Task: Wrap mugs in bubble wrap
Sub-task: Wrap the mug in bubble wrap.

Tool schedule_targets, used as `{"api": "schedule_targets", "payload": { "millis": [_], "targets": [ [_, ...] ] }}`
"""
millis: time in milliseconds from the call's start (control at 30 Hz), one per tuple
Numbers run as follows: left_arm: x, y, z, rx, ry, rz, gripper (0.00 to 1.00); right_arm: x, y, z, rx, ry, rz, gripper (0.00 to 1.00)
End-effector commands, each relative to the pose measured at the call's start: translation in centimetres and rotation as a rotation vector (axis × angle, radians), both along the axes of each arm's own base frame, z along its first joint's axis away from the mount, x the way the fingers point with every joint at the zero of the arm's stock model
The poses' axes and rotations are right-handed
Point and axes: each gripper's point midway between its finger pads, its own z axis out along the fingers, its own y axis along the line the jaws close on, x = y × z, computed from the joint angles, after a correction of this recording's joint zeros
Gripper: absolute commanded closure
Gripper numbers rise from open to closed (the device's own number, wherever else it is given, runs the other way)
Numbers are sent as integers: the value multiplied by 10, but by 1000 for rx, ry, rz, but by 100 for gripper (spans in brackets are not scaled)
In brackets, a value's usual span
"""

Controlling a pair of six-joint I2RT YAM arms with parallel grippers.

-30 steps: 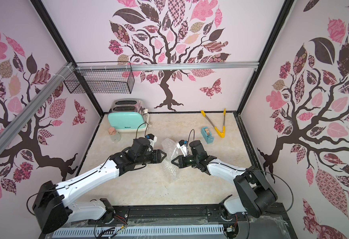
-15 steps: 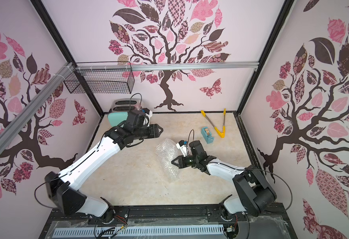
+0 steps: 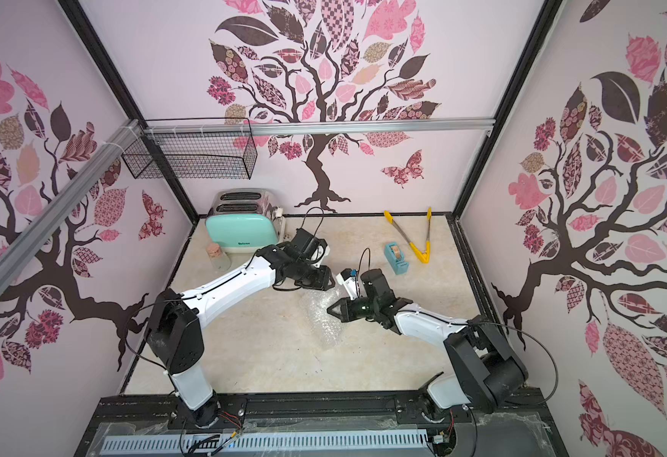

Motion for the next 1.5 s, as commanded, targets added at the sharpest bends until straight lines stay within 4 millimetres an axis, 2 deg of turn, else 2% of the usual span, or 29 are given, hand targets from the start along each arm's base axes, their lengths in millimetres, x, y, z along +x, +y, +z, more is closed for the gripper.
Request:
{"api": "schedule_targets", "payload": {
  "millis": [0, 67, 200, 500, 700, 833, 967, 1067, 1133, 1233, 1333, 1467],
  "targets": [
    [-4, 15, 9, 0, -25, 25, 59, 3, 4, 4, 7, -20, 8, 97],
    [-8, 21, 8, -7, -31, 45, 59, 2, 4, 6, 11, -22, 11, 83],
    [-14, 36, 4, 4, -28, 73, 59, 1, 3, 11, 18, -34, 13, 63],
    [-20, 49, -13, 2, -27, 110, 60, -5, 7, 33, 81, -61, 43, 47],
    [-28, 57, -16, 3, -19, 129, 61, -5, 8, 41, 97, -71, 48, 45],
    [-38, 69, -7, -2, -35, 160, 60, -5, 8, 36, 90, -60, 48, 44],
    [-44, 78, 2, -24, -59, 197, 54, -5, 9, 30, 90, -49, 52, 44],
    [-46, 82, 24, -65, -95, 213, 51, -7, 10, 29, 95, -45, 61, 43],
    [-44, 82, 46, -98, -132, 221, 50, -9, 10, 30, 100, -47, 69, 39],
    [-39, 78, 78, -129, -177, 205, 49, -10, 9, 29, 96, -54, 71, 34],
    [-29, 66, 96, -130, -196, 169, 50, -11, 9, 28, 98, -48, 79, 32],
    [-13, 44, 93, -106, -163, 108, 51, -11, 10, 26, 96, -44, 79, 32]
  ]
}}
